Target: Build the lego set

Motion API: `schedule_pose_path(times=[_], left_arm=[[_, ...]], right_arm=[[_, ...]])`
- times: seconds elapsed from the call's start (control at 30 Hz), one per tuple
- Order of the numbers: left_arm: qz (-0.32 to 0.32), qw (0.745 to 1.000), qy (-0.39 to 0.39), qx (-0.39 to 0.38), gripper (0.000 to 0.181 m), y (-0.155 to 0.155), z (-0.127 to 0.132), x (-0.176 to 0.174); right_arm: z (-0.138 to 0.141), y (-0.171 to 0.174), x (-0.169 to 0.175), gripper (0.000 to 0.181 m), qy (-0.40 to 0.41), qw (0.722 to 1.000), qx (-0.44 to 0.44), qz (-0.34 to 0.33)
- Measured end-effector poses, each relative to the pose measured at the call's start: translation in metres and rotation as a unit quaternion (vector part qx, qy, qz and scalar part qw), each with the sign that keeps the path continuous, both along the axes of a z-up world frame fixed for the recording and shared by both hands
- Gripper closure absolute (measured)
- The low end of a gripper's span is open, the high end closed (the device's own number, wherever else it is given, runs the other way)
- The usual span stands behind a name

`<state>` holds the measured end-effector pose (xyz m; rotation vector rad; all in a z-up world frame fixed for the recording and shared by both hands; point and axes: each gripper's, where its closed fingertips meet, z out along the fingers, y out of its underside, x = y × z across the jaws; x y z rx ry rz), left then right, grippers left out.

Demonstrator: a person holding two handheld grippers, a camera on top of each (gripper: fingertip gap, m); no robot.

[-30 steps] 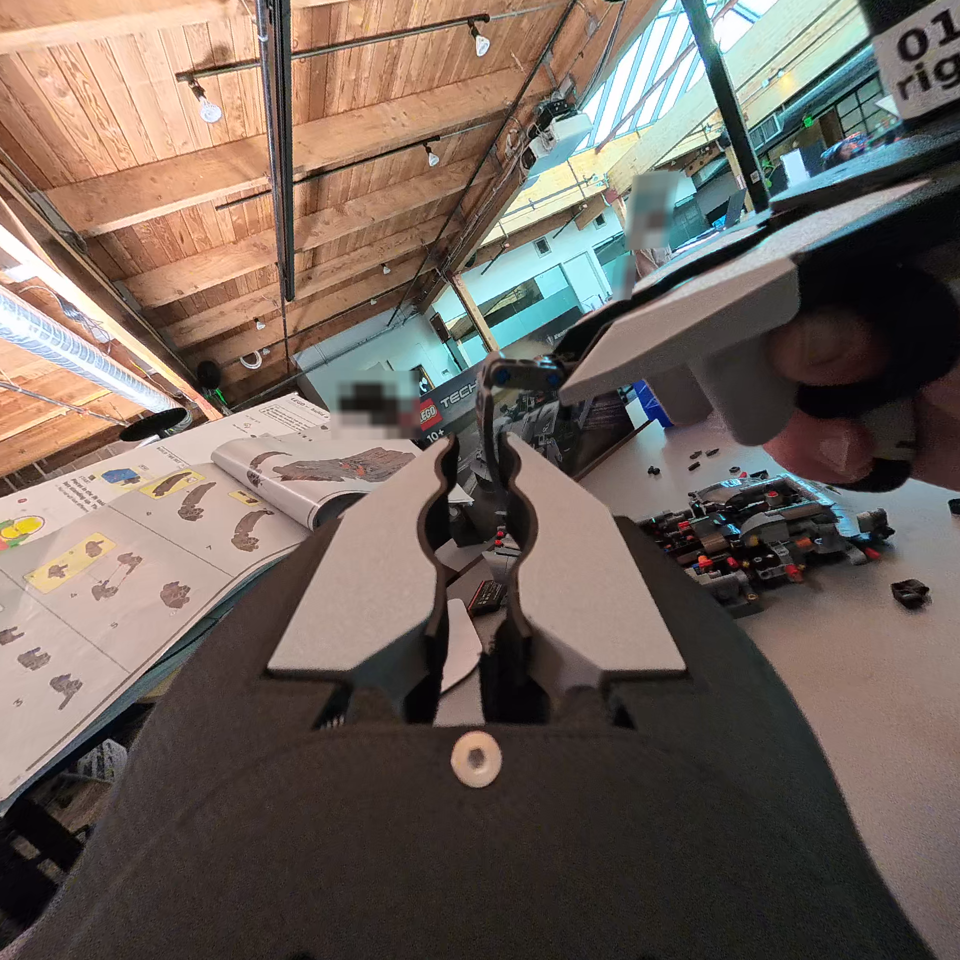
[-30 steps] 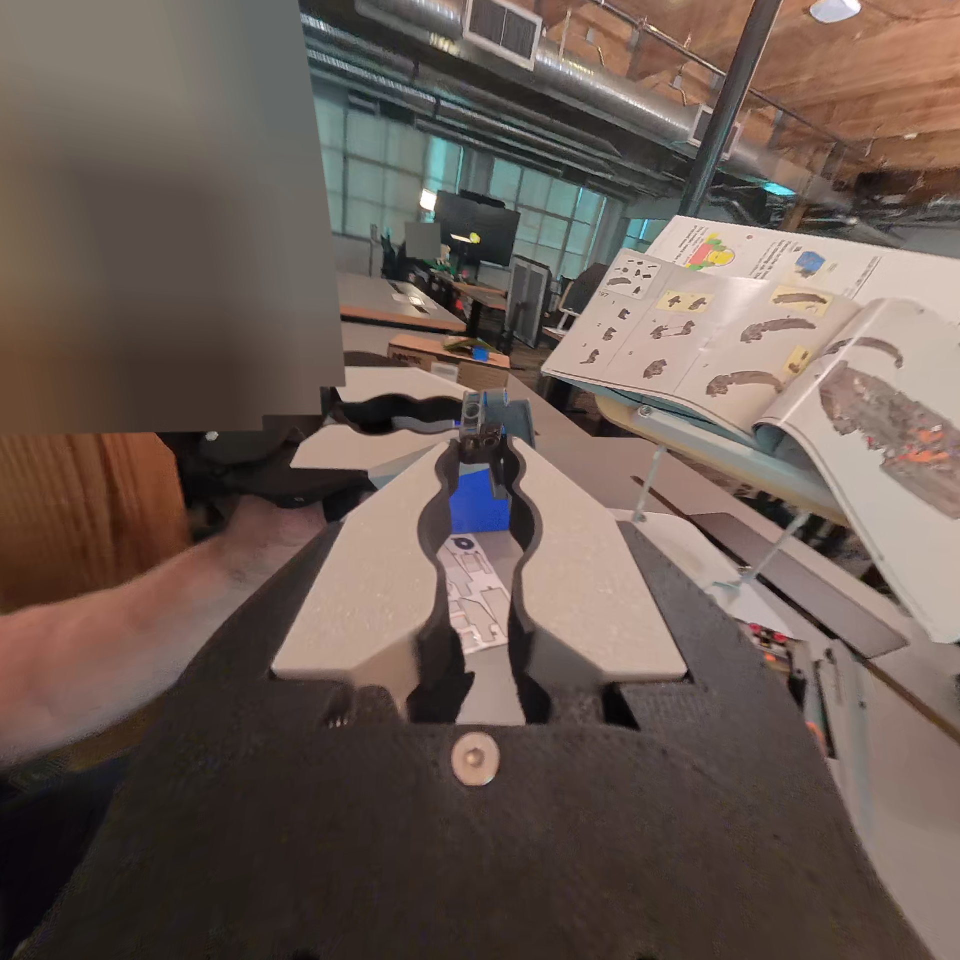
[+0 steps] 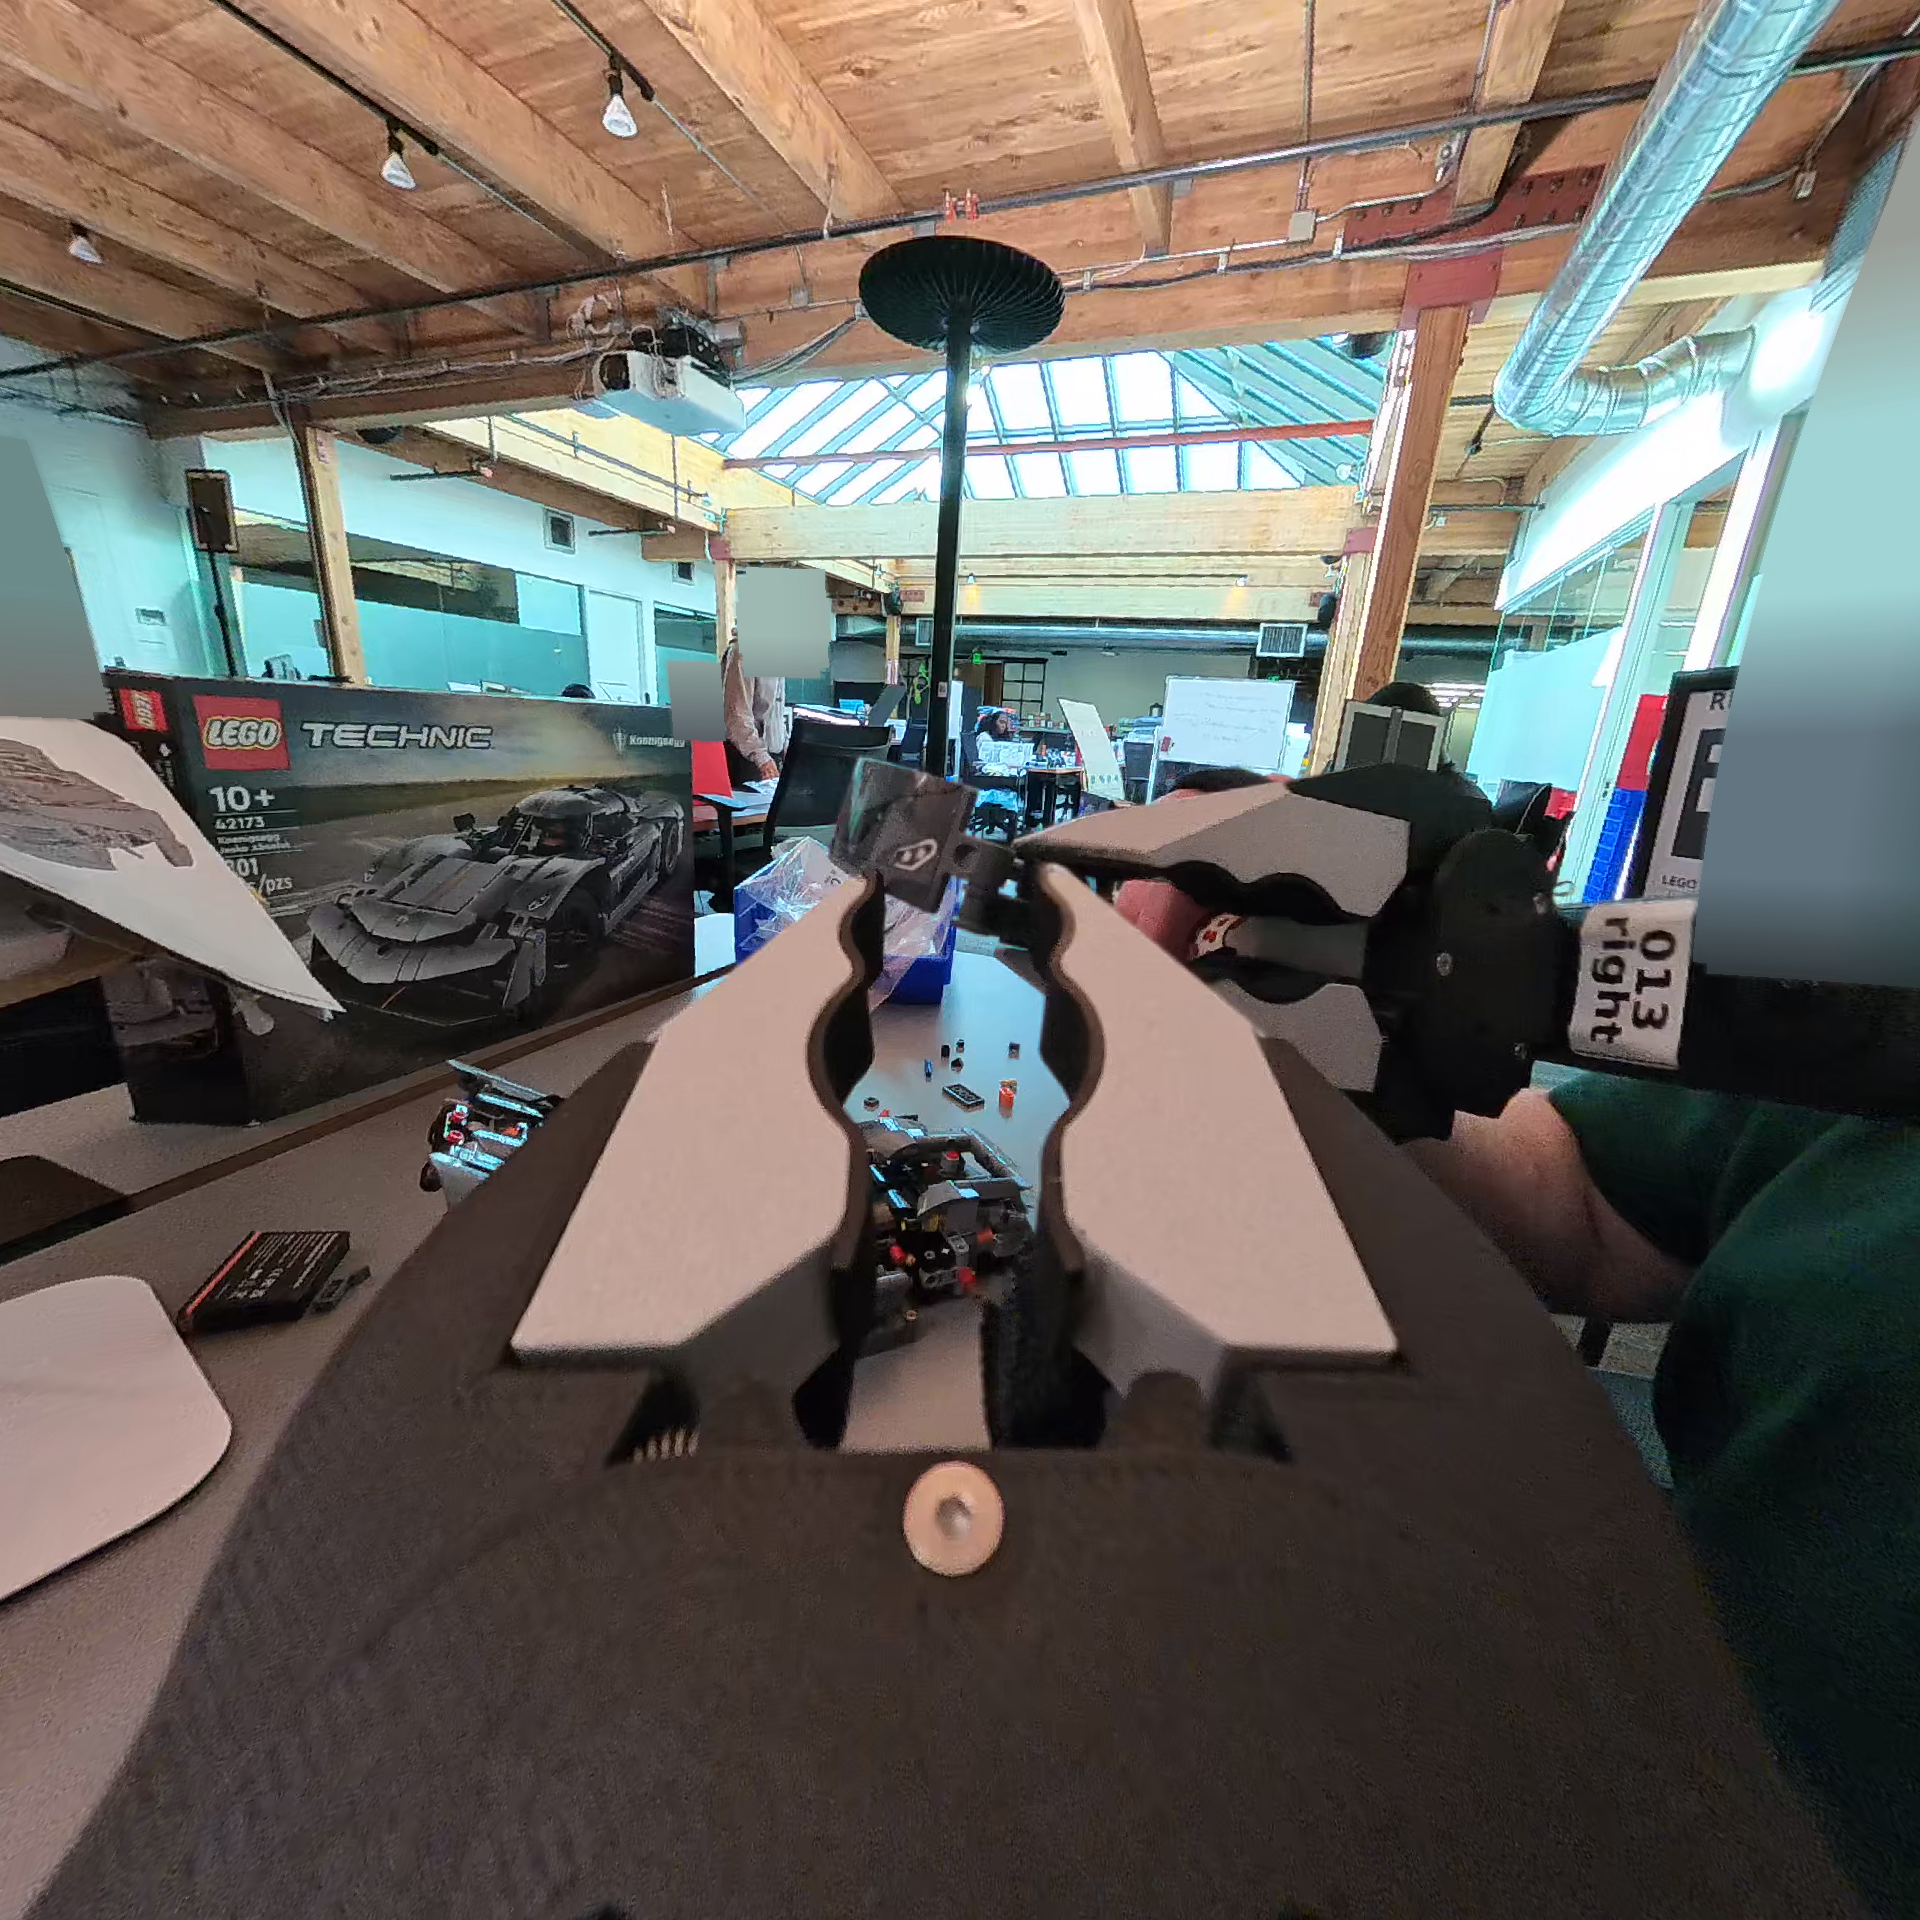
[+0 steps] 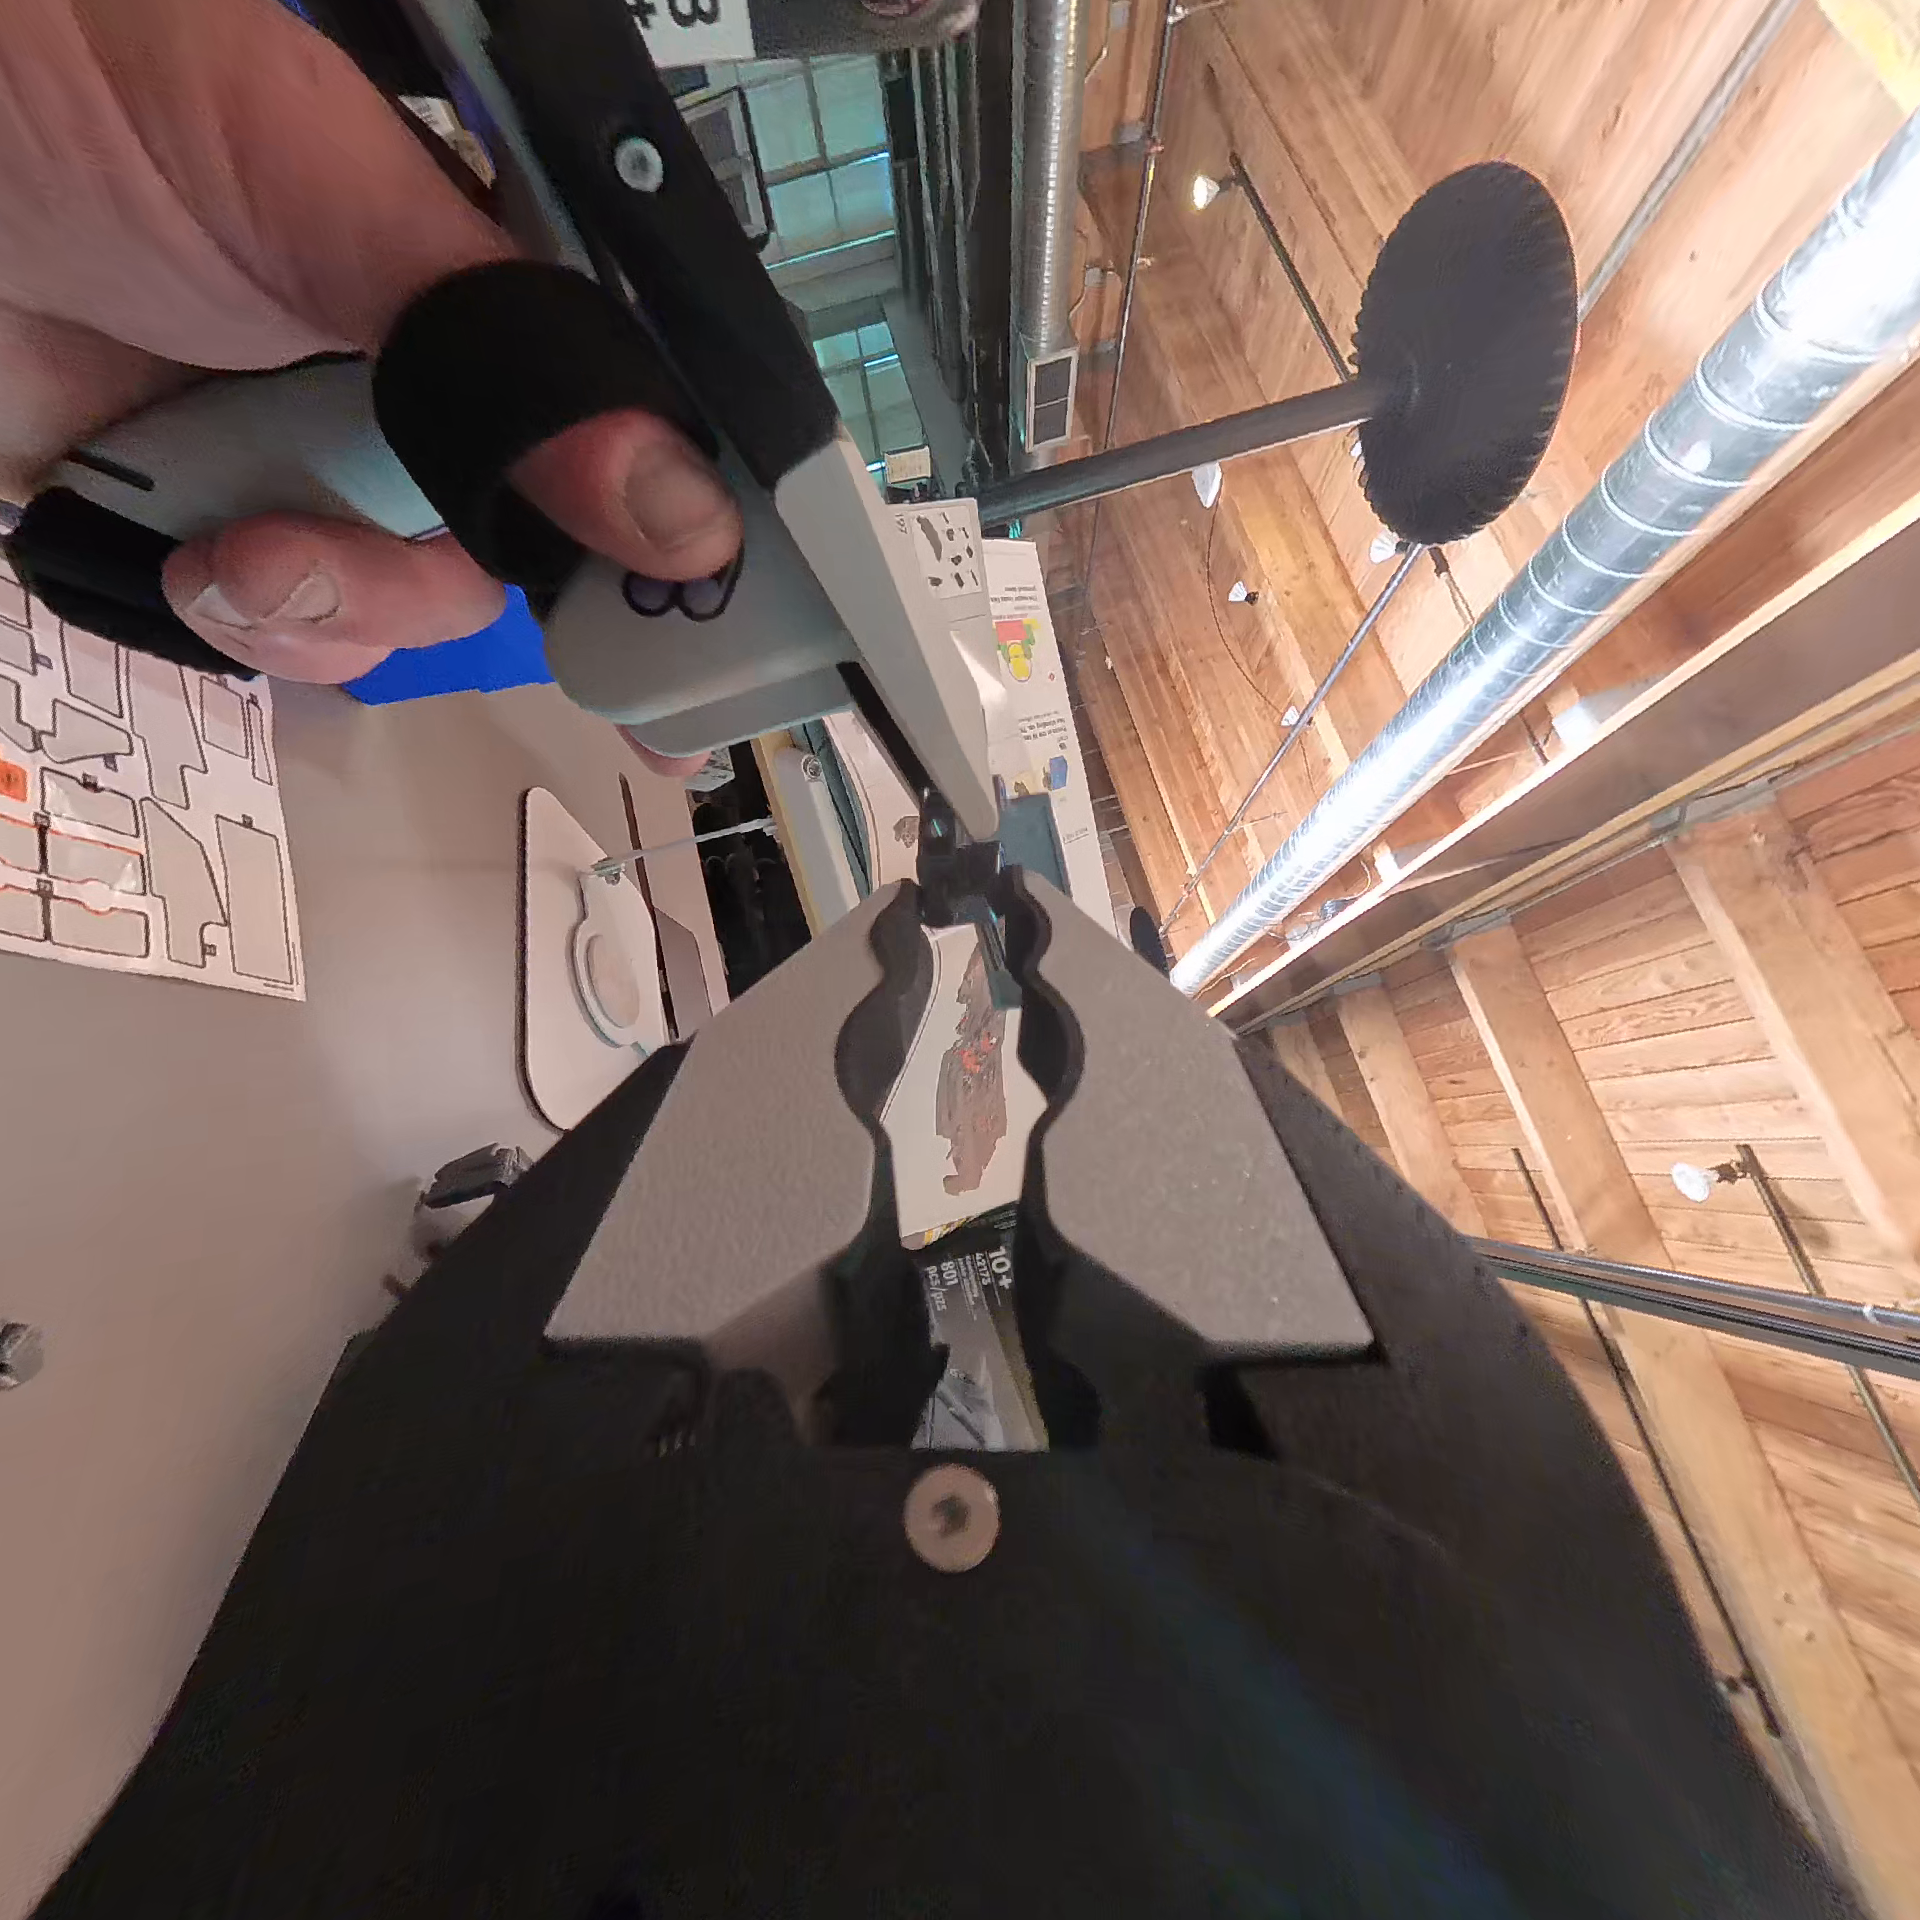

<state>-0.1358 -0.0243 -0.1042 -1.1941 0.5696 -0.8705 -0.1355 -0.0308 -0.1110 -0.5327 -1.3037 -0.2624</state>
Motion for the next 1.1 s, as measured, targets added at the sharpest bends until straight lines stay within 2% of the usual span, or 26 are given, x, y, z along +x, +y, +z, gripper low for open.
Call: schedule_pose_path(times=[0.2,0.43,0.53,0.67,0.73,0.87,1.0,1.1], left_arm=[[-0.021,1.0,-0.019,0.009,0.168,0.0,0.001,-0.001],[-0.009,0.999,-0.02,0.04,0.173,0.002,0.002,-0.002],[-0.009,0.998,-0.023,0.051,0.176,0.003,0.005,-0.005],[-0.004,0.997,-0.011,0.07,0.176,0.002,0.007,-0.005],[0.007,0.997,0.008,0.08,0.175,0.003,0.006,-0.004],[0.054,0.987,0.084,0.124,0.176,0.003,0.002,0.0],[0.107,0.961,0.188,0.169,0.175,0.004,-0.004,0.005],[0.117,0.951,0.218,0.187,0.176,0.003,-0.005,0.009]], right_arm=[[0.0,-0.003,-0.001,0.167,-0.005,1.0,0.008,0.007],[0.0,-0.004,-0.003,0.163,-0.005,1.0,-0.008,0.015],[0.002,-0.003,0.001,0.154,0.01,0.999,-0.034,0.02],[0.003,-0.003,0.008,0.152,0.023,0.995,-0.09,0.046],[0.002,-0.005,0.008,0.151,0.02,0.987,-0.139,0.074],[-0.001,-0.004,0.011,0.158,-0.009,0.98,-0.179,0.087],[-0.014,-0.002,0.009,0.168,-0.068,0.981,-0.169,0.071],[-0.018,0.0,0.009,0.178,-0.086,0.982,-0.156,0.06]])
